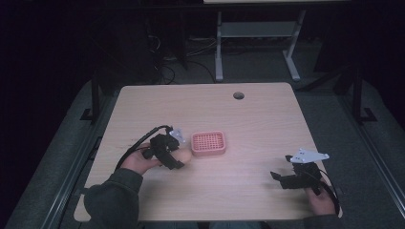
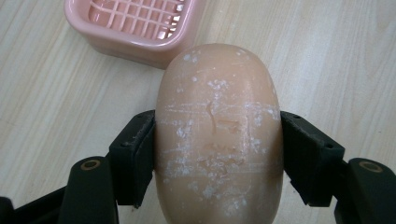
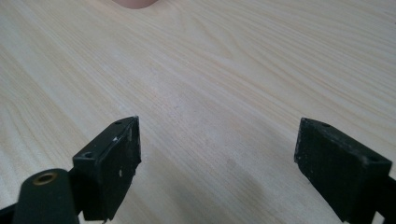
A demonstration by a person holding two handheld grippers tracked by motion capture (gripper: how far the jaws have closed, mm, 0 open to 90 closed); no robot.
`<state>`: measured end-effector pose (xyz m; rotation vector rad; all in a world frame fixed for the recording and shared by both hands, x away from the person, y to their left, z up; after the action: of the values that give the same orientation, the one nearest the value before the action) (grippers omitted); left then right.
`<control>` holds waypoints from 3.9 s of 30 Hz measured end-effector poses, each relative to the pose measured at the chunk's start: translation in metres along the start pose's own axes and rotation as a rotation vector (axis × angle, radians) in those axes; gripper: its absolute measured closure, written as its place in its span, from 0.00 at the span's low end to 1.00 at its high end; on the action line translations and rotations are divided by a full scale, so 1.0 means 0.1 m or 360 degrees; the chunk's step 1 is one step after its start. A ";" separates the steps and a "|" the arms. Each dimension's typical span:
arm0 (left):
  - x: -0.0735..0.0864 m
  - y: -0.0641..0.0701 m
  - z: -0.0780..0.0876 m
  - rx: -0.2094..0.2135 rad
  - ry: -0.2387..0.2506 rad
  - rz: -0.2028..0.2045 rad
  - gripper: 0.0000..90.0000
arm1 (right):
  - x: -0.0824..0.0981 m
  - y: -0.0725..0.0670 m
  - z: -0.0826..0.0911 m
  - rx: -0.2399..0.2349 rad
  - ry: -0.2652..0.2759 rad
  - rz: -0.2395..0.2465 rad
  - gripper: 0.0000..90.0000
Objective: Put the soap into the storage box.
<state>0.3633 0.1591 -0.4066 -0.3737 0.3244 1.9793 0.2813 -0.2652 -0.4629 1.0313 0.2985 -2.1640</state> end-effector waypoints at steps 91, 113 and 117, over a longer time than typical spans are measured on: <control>-1.15 -0.29 -0.51 0.0085 -0.0080 -0.0122 0.36 | 0.00 0.03 0.02 -0.0009 0.0036 -0.0003 0.16; -1.16 -0.36 -0.64 0.0091 -0.0118 -0.0121 0.36 | 0.00 0.03 0.02 -0.0020 0.0035 -0.0011 0.16; -1.15 -0.37 -0.64 0.0091 -0.0124 -0.0119 0.36 | 0.00 0.03 0.02 -0.0020 0.0036 -0.0010 0.16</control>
<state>0.4512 0.0549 -0.4215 -0.2679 0.3121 1.9020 0.2819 -0.2684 -0.4612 1.0495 0.3259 -2.1550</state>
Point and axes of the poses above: each handheld gripper's, and its own axes: z roughly backward along the jaws, x roughly out of its underside, y roughly to its right, the point moved 1 cm from there along -z, roughly forward along the jaws, and after that the axes turned 6 degrees about z, right-handed, at the moved point
